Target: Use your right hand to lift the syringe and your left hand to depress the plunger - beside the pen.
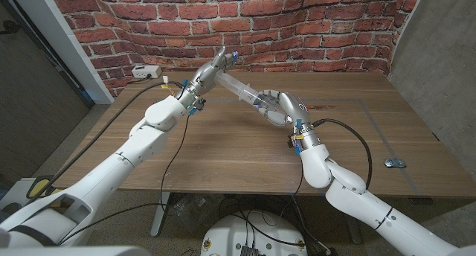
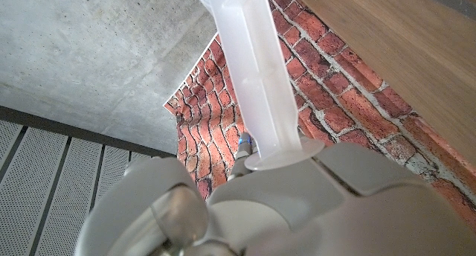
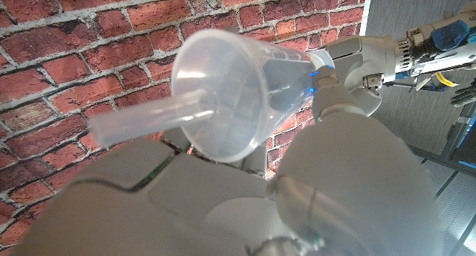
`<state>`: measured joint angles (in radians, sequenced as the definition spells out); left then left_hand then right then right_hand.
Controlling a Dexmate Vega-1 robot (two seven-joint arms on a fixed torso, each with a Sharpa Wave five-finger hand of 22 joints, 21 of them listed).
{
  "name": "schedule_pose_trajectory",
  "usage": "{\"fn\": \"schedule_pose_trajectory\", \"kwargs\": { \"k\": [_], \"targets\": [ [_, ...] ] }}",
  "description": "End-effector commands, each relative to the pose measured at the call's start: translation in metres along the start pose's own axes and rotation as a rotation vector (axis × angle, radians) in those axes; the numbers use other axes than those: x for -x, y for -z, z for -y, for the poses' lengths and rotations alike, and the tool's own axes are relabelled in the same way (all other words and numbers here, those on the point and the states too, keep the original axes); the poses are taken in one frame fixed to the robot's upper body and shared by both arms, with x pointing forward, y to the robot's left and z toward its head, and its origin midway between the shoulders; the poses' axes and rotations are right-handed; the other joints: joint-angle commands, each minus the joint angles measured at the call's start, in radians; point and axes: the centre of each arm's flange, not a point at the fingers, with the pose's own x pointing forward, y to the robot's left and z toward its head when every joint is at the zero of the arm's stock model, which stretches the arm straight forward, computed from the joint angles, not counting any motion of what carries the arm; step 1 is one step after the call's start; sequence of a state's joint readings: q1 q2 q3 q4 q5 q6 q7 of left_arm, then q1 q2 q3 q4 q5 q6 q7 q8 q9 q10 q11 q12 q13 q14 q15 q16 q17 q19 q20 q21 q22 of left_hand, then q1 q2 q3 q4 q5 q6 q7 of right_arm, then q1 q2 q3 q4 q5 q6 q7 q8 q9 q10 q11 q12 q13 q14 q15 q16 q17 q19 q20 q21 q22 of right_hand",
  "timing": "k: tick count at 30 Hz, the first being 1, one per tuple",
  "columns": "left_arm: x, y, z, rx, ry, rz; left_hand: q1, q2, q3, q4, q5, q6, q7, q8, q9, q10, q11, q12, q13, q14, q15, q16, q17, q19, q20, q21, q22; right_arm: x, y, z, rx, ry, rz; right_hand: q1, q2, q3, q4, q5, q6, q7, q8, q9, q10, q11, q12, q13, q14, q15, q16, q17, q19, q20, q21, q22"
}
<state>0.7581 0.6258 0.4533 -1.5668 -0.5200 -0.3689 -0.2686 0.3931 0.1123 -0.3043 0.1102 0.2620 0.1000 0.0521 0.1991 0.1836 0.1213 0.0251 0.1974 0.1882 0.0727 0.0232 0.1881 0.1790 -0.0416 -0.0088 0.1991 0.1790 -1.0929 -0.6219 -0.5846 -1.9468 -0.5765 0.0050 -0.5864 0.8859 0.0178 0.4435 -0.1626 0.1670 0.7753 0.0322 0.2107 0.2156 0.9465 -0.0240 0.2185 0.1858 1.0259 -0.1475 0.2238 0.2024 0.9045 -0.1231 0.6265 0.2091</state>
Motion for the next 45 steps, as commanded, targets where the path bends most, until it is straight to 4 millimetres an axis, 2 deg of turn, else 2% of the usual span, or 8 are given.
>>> {"fn": "schedule_pose_trajectory", "kwargs": {
  "k": [1, 4, 5, 13, 21, 31, 37, 45],
  "targets": [
    [-0.005, -0.001, 0.007, 0.012, 0.013, 0.018, 0.002, 0.004, 0.0, 0.003, -0.004, 0.003, -0.001, -0.003, 0.003, 0.002, 0.0, 0.003, 0.002, -0.007, -0.001, -0.002, 0.004, -0.007, 0.002, 0.001, 0.003, -0.002, 0.0, -0.001, -0.006, 0.008, 0.001, 0.146, 0.153, 0.071, 0.058, 0.004, 0.137, -0.132, 0.002, 0.003, 0.073, -0.063, 0.006, 0.004, 0.018, -0.072, -0.004, 0.005, -0.006, -0.093, 0.011, 0.001],
    [-0.006, -0.001, 0.009, 0.016, 0.013, 0.022, 0.002, 0.004, 0.0, 0.003, -0.004, 0.003, -0.001, -0.003, 0.003, 0.002, 0.0, 0.003, 0.003, -0.006, -0.001, -0.001, 0.004, -0.007, 0.003, 0.001, 0.003, -0.002, 0.0, -0.001, -0.007, 0.012, 0.0, 0.146, 0.152, 0.071, 0.057, 0.004, 0.138, -0.131, 0.001, 0.004, 0.072, -0.067, 0.004, 0.004, 0.018, -0.072, -0.004, 0.005, -0.007, -0.093, 0.013, 0.001],
    [-0.006, -0.002, 0.01, 0.016, 0.014, 0.023, 0.002, 0.004, 0.0, 0.003, -0.004, 0.003, -0.001, -0.003, 0.003, 0.003, 0.0, 0.003, 0.003, -0.006, -0.001, -0.001, 0.004, -0.007, 0.003, 0.001, 0.003, -0.002, 0.0, -0.001, -0.007, 0.012, 0.0, 0.145, 0.153, 0.071, 0.058, 0.004, 0.138, -0.131, 0.001, 0.004, 0.071, -0.054, 0.004, 0.004, 0.018, -0.072, -0.005, 0.006, -0.008, -0.093, 0.015, 0.0],
    [-0.009, -0.001, 0.017, 0.018, 0.029, 0.025, 0.002, 0.004, 0.0, 0.003, -0.004, 0.004, -0.002, -0.002, 0.003, 0.001, 0.0, 0.003, 0.003, -0.006, -0.002, -0.001, 0.004, -0.007, 0.004, 0.002, 0.003, -0.001, 0.0, 0.0, -0.01, 0.015, -0.005, 0.145, 0.152, 0.071, 0.057, 0.005, 0.138, -0.132, 0.0, 0.004, 0.074, -0.067, 0.003, 0.004, 0.018, -0.072, -0.005, 0.006, -0.009, -0.093, 0.019, 0.0],
    [-0.011, 0.001, 0.026, 0.016, 0.037, 0.023, 0.003, 0.005, 0.0, 0.003, -0.004, 0.002, -0.003, -0.003, 0.003, -0.001, 0.001, 0.003, 0.003, -0.009, -0.001, -0.002, 0.004, -0.009, 0.005, 0.001, 0.003, -0.002, 0.002, 0.0, -0.022, 0.035, -0.026, 0.144, 0.152, 0.071, 0.057, 0.005, 0.14, -0.131, 0.0, 0.004, 0.076, -0.062, 0.002, 0.004, 0.02, -0.072, -0.004, 0.007, -0.011, -0.093, 0.023, -0.001],
    [-0.015, 0.002, 0.032, 0.023, 0.054, 0.022, 0.003, 0.005, 0.0, 0.003, -0.005, 0.001, -0.003, -0.004, 0.003, -0.001, 0.002, 0.002, 0.003, -0.011, -0.001, -0.002, 0.004, -0.012, 0.006, 0.0, 0.003, -0.004, 0.001, -0.001, -0.026, 0.041, -0.029, 0.145, 0.151, 0.072, 0.055, 0.005, 0.141, -0.132, -0.001, 0.004, 0.077, -0.071, 0.0, 0.004, 0.02, -0.072, -0.005, 0.007, -0.013, -0.093, 0.03, -0.002],
    [-0.021, 0.0, 0.037, 0.006, 0.075, 0.024, 0.003, 0.005, 0.0, 0.004, -0.005, 0.002, -0.004, -0.003, 0.003, -0.001, 0.002, 0.003, 0.003, -0.012, -0.002, -0.002, 0.004, -0.014, 0.007, 0.0, 0.003, -0.004, 0.003, -0.002, -0.026, 0.041, -0.036, 0.143, 0.151, 0.072, 0.055, 0.005, 0.141, -0.131, -0.002, 0.005, 0.078, -0.06, -0.001, 0.005, 0.021, -0.072, -0.005, 0.007, -0.014, -0.093, 0.034, -0.003],
    [-0.024, 0.004, 0.046, 0.029, 0.088, 0.019, 0.003, 0.005, 0.0, 0.004, -0.005, 0.002, -0.004, -0.003, 0.003, -0.002, 0.001, 0.003, 0.003, -0.012, -0.002, -0.002, 0.004, -0.015, 0.008, 0.0, 0.004, -0.007, 0.004, -0.001, -0.028, 0.053, -0.039, 0.143, 0.151, 0.072, 0.055, 0.005, 0.141, -0.132, -0.002, 0.005, 0.078, -0.067, -0.002, 0.005, 0.02, -0.072, -0.005, 0.007, -0.015, -0.093, 0.037, -0.003]
  ]
}}
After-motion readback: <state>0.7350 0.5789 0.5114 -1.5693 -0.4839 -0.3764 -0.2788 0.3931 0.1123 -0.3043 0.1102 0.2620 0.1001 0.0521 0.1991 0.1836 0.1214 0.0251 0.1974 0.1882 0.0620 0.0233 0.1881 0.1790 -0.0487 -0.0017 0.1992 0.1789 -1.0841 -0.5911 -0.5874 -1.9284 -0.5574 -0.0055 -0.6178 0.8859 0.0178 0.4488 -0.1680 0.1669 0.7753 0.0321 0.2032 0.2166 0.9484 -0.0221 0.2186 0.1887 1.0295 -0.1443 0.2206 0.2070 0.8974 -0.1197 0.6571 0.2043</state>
